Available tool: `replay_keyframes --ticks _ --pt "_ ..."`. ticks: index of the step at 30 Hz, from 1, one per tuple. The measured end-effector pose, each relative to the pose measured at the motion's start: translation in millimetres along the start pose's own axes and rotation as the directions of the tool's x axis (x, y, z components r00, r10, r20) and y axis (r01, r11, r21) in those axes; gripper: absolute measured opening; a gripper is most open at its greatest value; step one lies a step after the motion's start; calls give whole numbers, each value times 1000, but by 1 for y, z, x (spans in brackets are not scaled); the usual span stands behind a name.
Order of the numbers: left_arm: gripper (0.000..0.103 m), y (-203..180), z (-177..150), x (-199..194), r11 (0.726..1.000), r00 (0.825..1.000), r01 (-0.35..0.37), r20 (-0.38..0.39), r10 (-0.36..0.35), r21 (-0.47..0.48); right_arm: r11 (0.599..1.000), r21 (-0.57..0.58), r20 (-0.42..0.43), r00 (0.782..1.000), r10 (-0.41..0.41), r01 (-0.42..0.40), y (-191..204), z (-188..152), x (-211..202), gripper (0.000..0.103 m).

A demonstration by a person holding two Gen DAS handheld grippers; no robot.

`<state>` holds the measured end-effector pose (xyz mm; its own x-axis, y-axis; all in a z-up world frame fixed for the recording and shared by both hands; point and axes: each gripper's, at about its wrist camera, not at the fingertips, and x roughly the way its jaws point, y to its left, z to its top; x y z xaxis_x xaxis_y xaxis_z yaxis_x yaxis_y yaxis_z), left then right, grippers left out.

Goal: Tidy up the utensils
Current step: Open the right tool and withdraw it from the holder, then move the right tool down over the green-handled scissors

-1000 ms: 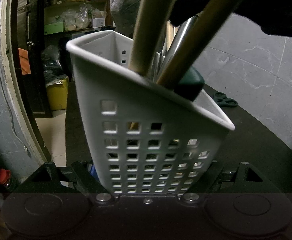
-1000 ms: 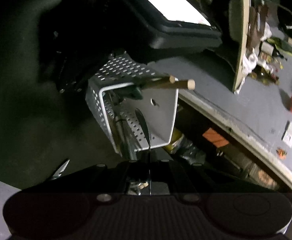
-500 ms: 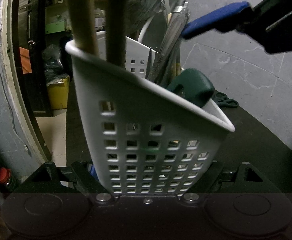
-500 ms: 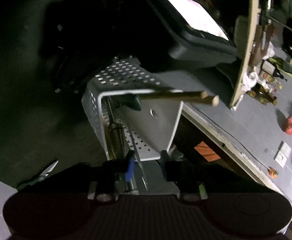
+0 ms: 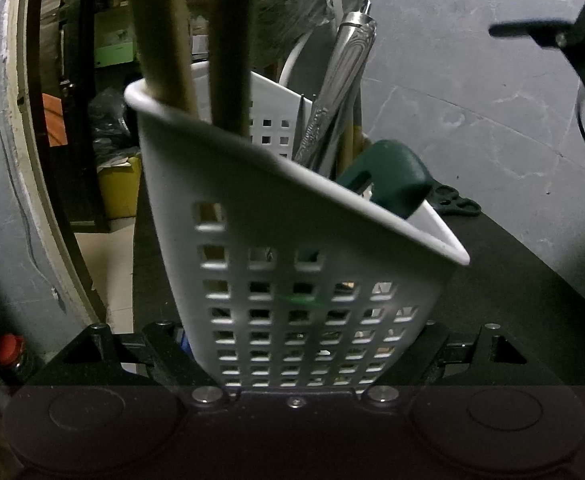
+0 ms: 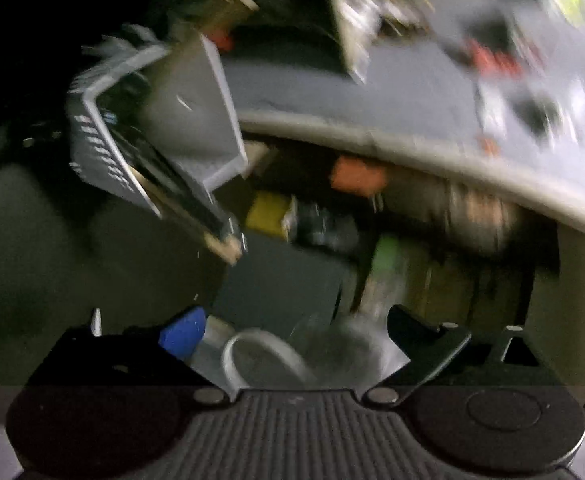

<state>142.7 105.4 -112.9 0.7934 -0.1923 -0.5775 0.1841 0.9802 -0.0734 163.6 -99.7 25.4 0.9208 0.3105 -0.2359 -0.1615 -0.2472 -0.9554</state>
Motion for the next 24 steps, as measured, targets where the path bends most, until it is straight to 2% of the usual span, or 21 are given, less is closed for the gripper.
replay_keyframes --ticks 2,4,6,8,11,15,20,23,24 --pt "85 -1 0 0 1000 1000 -5 -1 5 0 988 154 -50 999 -5 13 -2 -12 1 102" --pt "86 -3 0 0 1000 1000 -10 0 10 -2 954 300 -89 996 13 15 -1 -22 3 102" --pt "87 -4 0 1 1000 1000 -18 -3 18 -2 910 413 -118 993 31 20 4 -29 6 102" --pt "87 -5 0 0 1000 1000 -23 -6 23 -2 848 530 -137 988 72 12 11 -35 10 103" --pt "87 -7 1 -1 1000 999 -31 -12 31 2 712 701 -138 974 178 -31 26 -46 22 103" --pt "88 -11 4 -2 999 999 -45 -19 44 -2 535 843 -123 949 289 -53 45 -59 33 103" --pt "89 -16 8 -2 998 998 -62 -29 62 -5 306 952 -118 920 374 -2 62 -79 44 103" --pt "90 -19 10 -2 997 997 -73 -36 73 -3 168 985 -105 909 403 39 69 -94 51 103" --pt "90 -20 11 -2 997 996 -77 -39 77 -2 136 989 -104 907 407 52 72 -99 51 103"
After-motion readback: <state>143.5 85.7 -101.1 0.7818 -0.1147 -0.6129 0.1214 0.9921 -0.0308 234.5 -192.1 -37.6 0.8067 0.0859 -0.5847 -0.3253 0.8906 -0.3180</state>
